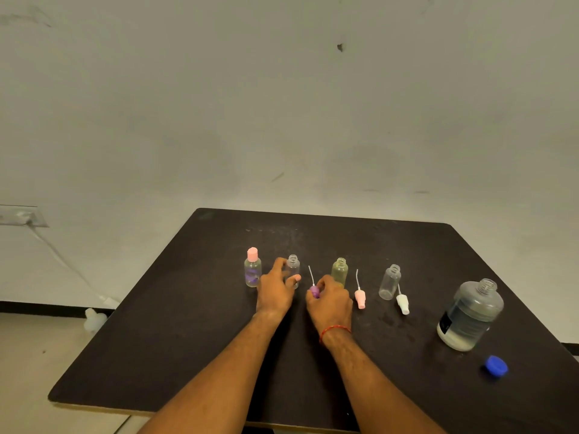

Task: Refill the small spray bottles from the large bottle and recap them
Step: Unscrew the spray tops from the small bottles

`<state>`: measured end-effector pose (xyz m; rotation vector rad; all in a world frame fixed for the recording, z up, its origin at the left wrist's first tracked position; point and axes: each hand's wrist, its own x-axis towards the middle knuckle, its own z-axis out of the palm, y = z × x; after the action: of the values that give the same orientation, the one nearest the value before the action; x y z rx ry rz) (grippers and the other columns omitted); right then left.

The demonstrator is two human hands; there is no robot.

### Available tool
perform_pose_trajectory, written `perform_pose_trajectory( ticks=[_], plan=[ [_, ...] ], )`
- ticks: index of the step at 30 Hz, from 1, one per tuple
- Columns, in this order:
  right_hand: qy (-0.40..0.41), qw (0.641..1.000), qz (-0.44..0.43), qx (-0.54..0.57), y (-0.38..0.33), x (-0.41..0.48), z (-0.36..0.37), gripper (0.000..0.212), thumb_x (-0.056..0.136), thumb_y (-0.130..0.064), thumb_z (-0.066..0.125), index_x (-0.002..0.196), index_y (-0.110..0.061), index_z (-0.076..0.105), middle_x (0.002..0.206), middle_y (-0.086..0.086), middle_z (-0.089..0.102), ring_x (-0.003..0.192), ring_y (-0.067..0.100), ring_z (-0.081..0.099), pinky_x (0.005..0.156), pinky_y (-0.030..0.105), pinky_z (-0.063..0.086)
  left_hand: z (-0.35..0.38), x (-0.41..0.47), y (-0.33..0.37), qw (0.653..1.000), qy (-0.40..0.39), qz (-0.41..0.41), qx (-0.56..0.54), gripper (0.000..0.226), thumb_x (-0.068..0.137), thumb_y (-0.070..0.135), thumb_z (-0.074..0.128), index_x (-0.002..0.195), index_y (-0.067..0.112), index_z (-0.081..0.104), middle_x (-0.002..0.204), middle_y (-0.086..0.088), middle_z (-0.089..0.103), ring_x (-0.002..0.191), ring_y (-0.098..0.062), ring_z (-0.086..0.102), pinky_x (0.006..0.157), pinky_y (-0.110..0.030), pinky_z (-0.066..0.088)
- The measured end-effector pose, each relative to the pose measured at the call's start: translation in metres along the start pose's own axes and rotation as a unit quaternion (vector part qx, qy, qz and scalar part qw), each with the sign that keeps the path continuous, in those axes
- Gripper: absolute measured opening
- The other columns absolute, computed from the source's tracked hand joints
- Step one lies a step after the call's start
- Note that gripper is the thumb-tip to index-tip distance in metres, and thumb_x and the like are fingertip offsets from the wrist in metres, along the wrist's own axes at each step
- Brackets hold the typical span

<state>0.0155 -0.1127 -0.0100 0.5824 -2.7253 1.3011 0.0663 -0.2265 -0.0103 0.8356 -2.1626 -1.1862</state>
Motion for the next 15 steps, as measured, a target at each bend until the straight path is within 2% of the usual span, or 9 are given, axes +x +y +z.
perform_pose_trajectory(
  ticks=[4,11,15],
  plan=[
    [0.0,1.0,-0.012,-0.022,0.0002,0.0038,0.005,0.019,0.086,-0.027,0.063,0.073,-0.021,0.05,0.079,0.0,0.061,0.063,0.017,0.059,0.058,0.028,0.048,0.0017,0.0004,-0.0003,1.0,0.002,0.001,-0.011,0.023,0.098,0.018,0.068,0.116,0.022,0.055,0.116,-0.002,0.074,0.102,-0.022,0.072,0.081,-0.044,0.063],
    [-0.002,0.999,-0.016,-0.028,-0.0003,0.0055,0.0054,0.018,0.087,-0.028,0.063,0.076,-0.022,0.051,0.076,0.0,0.06,0.066,0.017,0.06,0.06,0.031,0.052,0.0024,0.0014,-0.0002,1.0,0.0,-0.011,-0.018,0.024,0.098,0.019,0.068,0.115,0.026,0.053,0.119,0.0,0.074,0.102,-0.017,0.071,0.078,-0.043,0.063],
    [-0.007,0.999,-0.018,-0.032,-0.0007,0.0054,0.0044,0.016,0.089,-0.029,0.062,0.08,-0.021,0.052,0.078,0.001,0.061,0.069,0.017,0.06,0.06,0.028,0.048,0.0017,0.0026,-0.0012,1.0,0.001,-0.014,-0.016,0.029,0.097,0.021,0.07,0.119,0.025,0.052,0.117,0.002,0.073,0.094,-0.014,0.072,0.065,-0.038,0.064]
  ],
)
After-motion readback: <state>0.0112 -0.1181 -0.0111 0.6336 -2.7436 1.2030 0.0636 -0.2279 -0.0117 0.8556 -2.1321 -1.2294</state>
